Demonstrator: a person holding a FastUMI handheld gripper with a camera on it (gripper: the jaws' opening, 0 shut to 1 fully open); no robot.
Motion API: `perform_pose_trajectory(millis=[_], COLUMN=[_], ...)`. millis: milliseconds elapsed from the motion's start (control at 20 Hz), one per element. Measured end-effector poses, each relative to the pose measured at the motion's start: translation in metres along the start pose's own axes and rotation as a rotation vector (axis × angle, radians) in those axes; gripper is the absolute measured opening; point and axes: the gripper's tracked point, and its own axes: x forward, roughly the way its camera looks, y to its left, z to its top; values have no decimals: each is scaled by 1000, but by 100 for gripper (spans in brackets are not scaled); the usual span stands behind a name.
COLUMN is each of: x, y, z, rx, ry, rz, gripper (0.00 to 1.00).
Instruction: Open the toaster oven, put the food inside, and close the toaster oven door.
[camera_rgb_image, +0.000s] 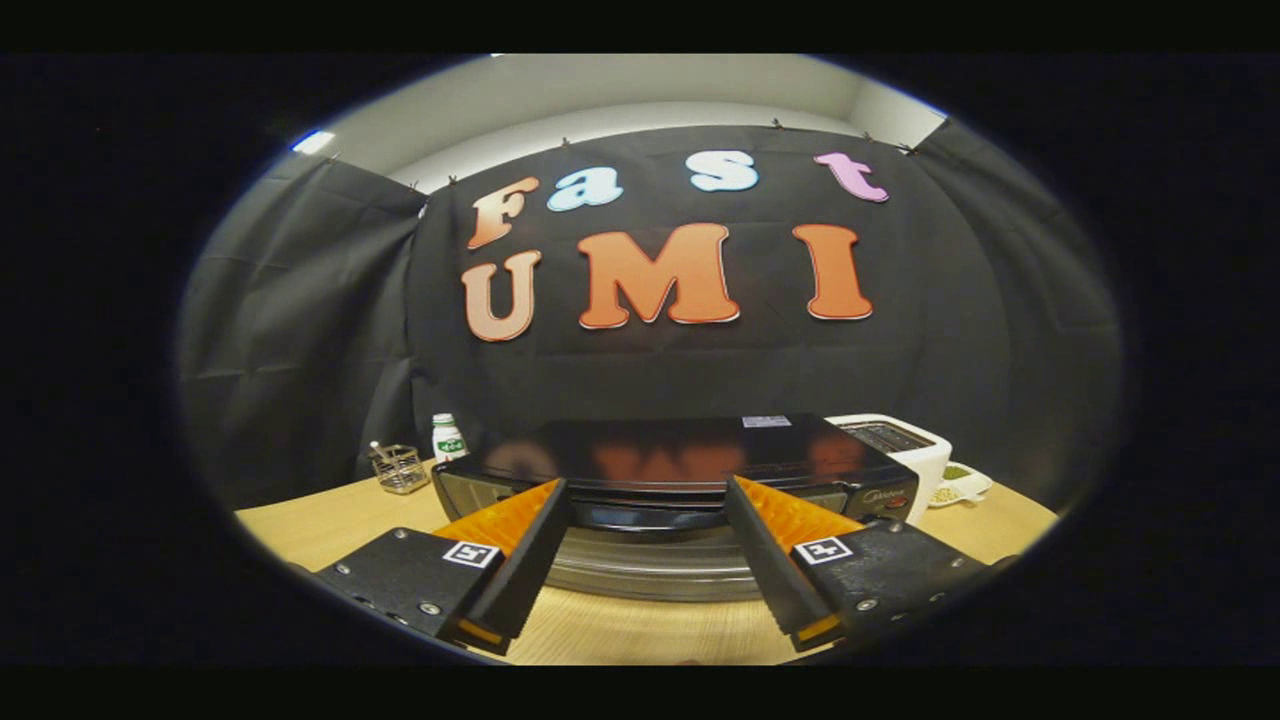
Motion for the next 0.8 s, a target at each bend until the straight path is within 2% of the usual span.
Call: perform_pose_trajectory(millis=[400, 700, 800], x=[-58, -97, -104], y=[9, 11, 9], z=[-26, -57, -63], rx=[-43, 57, 72], ry=[51, 124, 134], rz=[74, 140, 157], gripper=[91, 91, 81])
